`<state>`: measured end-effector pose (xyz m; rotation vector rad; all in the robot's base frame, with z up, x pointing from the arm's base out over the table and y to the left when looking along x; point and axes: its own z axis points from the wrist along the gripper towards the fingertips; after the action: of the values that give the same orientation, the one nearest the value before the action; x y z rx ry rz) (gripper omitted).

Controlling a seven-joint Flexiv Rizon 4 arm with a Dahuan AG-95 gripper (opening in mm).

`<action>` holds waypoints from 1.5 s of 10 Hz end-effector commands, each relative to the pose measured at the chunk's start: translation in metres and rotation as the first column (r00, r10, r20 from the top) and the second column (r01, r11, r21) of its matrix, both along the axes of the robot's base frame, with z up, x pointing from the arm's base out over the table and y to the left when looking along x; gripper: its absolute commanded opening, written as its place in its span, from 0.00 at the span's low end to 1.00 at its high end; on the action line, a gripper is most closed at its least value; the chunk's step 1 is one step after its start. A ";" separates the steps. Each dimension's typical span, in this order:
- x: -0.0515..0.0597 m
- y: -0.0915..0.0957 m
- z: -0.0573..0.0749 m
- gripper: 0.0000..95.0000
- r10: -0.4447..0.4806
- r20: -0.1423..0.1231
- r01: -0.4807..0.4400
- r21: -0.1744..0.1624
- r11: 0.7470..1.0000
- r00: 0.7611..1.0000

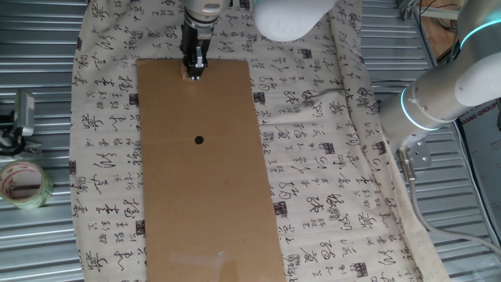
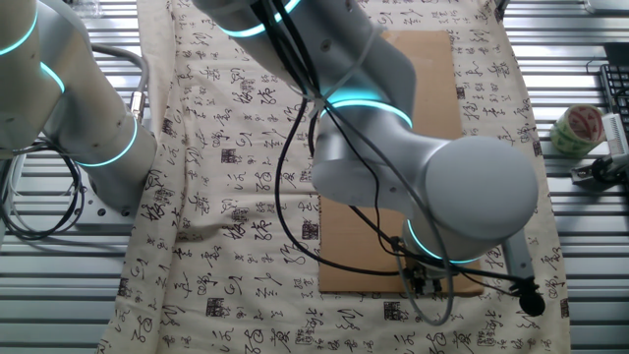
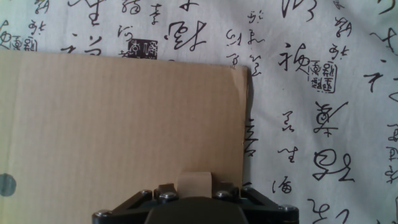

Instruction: Grab the block and place it at the designated location

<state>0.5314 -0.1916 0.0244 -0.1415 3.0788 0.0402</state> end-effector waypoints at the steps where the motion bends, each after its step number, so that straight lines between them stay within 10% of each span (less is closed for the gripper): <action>1: 0.000 0.000 0.000 0.40 0.000 -0.002 0.000 0.000 1.000 1.000; 2: 0.000 0.000 0.000 0.40 0.000 -0.002 0.000 0.000 1.000 1.000; 3: 0.000 0.000 0.000 0.20 0.000 -0.002 0.000 0.000 1.000 1.000; 7: 0.000 0.000 0.000 0.20 -0.008 -0.006 0.008 0.001 1.000 1.000; 8: 0.000 0.000 0.000 0.00 -0.013 -0.008 0.013 0.000 1.000 1.000; 15: 0.000 0.000 0.000 0.00 -0.015 -0.009 0.015 -0.002 1.000 1.000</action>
<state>0.5314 -0.1915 0.0241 -0.1189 3.0879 0.0394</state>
